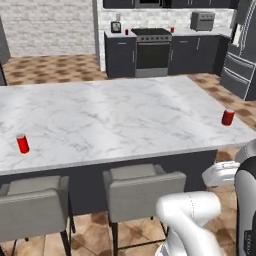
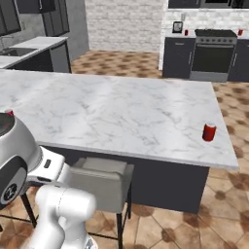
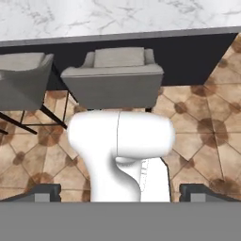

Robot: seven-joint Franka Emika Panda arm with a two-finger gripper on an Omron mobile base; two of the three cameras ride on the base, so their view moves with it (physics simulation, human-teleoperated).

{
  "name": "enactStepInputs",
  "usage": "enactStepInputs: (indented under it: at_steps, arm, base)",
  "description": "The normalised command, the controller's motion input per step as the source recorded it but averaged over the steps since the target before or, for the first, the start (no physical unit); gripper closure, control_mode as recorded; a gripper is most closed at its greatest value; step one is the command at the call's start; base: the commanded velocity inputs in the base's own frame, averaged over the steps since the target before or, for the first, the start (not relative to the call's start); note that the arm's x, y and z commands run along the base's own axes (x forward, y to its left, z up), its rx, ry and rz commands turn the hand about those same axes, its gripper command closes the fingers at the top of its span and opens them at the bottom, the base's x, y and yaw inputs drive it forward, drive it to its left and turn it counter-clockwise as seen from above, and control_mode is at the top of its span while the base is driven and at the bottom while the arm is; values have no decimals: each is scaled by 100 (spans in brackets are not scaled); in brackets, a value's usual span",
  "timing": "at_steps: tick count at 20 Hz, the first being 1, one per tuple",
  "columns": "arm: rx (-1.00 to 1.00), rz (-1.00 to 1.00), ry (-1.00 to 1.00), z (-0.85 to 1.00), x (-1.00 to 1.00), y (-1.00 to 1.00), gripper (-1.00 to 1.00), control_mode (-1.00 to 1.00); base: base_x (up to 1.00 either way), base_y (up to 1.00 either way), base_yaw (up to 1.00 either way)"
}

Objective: Four empty soda cans are scattered around the kitchen. Gather all the cans and cluster them next to the stove for recycling.

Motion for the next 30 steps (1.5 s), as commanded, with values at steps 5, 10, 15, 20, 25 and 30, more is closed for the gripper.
enactStepInputs:
  at_steps: [5, 10, 15, 20, 25, 30]
  arm:
    - [0, 0, 0, 0, 0, 0, -100, 100]
    - [0, 0, 0, 0, 0, 0, -100, 100]
    - [0, 0, 0, 0, 0, 0, -100, 100]
    - [0, 0, 0, 0, 0, 0, -100, 100]
    - [0, 0, 0, 0, 0, 0, -100, 100]
    - [0, 0, 0, 0, 0, 0, -100, 100]
  base:
    - [22, -64, 0]
    - [28, -66, 0]
    - [40, -51, 0]
    - [47, -40, 0]
    - [50, -37, -1]
    - [47, -46, -1]
